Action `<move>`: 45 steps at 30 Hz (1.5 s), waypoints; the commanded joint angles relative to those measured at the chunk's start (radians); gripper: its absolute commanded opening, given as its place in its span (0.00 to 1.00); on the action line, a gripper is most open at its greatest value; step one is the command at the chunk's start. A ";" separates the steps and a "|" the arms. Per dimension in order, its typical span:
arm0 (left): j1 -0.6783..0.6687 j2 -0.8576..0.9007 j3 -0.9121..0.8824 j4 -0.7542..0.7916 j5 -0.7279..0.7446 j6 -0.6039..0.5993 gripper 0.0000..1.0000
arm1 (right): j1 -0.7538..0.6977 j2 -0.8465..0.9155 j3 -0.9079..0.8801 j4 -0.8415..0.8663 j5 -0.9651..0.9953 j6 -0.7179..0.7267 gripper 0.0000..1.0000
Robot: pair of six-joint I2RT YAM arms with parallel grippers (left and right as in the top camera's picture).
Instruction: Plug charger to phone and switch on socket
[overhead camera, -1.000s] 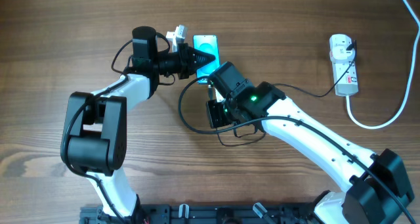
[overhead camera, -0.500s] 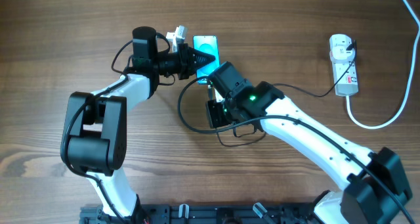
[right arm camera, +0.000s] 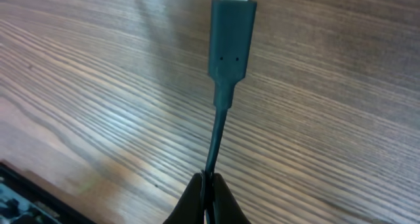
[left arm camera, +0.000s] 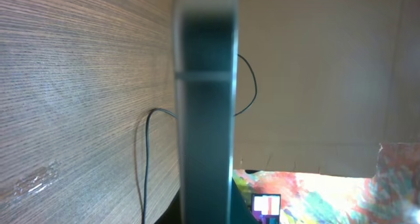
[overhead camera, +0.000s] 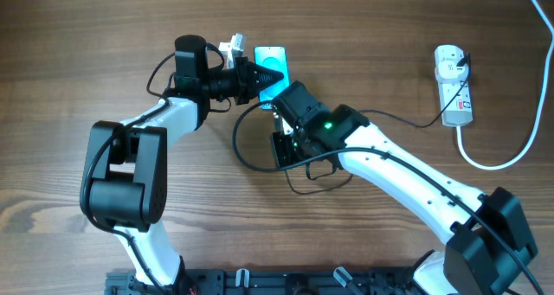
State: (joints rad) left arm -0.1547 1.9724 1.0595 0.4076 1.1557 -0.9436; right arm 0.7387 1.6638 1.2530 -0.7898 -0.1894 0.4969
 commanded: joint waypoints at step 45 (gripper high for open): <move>-0.002 0.002 0.020 -0.008 0.002 -0.006 0.04 | 0.001 0.001 0.060 -0.068 0.028 0.002 0.05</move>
State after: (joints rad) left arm -0.1547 1.9724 1.0599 0.3962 1.1492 -0.9478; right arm 0.7387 1.6638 1.2915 -0.8532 -0.1749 0.4969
